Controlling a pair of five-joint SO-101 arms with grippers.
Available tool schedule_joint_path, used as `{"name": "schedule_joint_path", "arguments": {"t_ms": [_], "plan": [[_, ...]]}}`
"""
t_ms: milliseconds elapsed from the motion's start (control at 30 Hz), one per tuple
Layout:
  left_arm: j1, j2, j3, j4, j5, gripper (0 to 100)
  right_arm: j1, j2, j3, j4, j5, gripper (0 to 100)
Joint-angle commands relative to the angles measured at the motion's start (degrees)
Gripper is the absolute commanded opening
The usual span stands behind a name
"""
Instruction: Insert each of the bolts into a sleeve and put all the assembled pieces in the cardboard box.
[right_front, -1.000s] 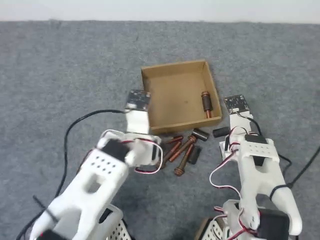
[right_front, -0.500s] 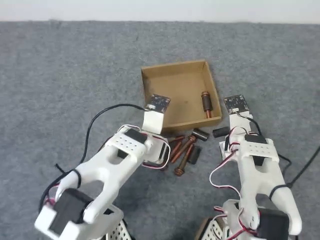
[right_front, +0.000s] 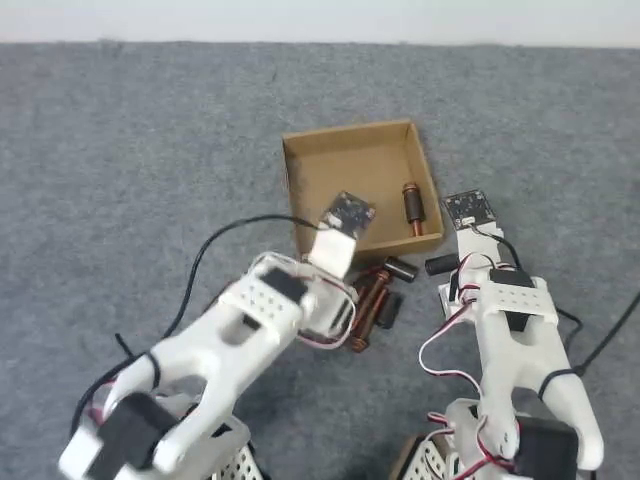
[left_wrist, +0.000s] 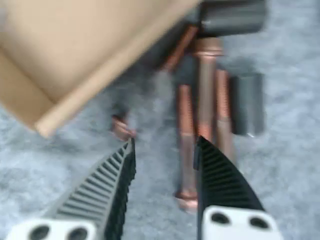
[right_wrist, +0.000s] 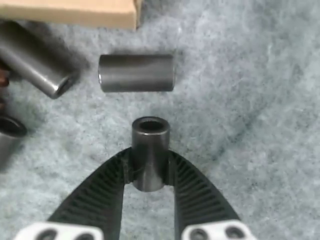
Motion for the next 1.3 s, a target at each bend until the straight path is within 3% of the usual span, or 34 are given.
{"name": "schedule_joint_path", "arguments": {"t_ms": [0, 100, 300, 433, 700, 800, 1000, 1267], "plan": [[5.3, -10.2, 8.1, -5.8, -0.3, 18, 0.4, -0.1, -2.9, -0.7, 0.9, 0.9], [6.9, -14.3, 10.9, -5.0, 0.0, 18, 0.4, -0.1, -2.9, -0.7, 0.9, 0.9], [3.0, -10.9, 8.7, -1.3, 2.3, 18, 0.4, 0.1, -3.2, -0.5, 0.8, 0.9], [2.8, -3.8, 4.0, 2.3, 2.0, 17, 0.6, 0.1, -3.2, -0.4, 0.8, 0.9], [2.9, 15.7, -11.6, 11.2, 1.8, 1, 0.7, 0.1, -3.2, -0.4, 0.8, 0.9], [2.8, 18.8, -14.7, 14.3, 1.1, 1, 0.7, 0.1, -3.2, -0.4, 0.8, 0.9], [-0.1, 11.7, -14.8, 22.1, -15.3, 1, 0.8, 0.1, -3.2, -0.4, 0.8, 0.9], [-18.9, 1.8, -15.1, 29.3, -35.7, 1, 0.7, 0.1, -3.2, -0.4, 0.8, 0.9]]}}
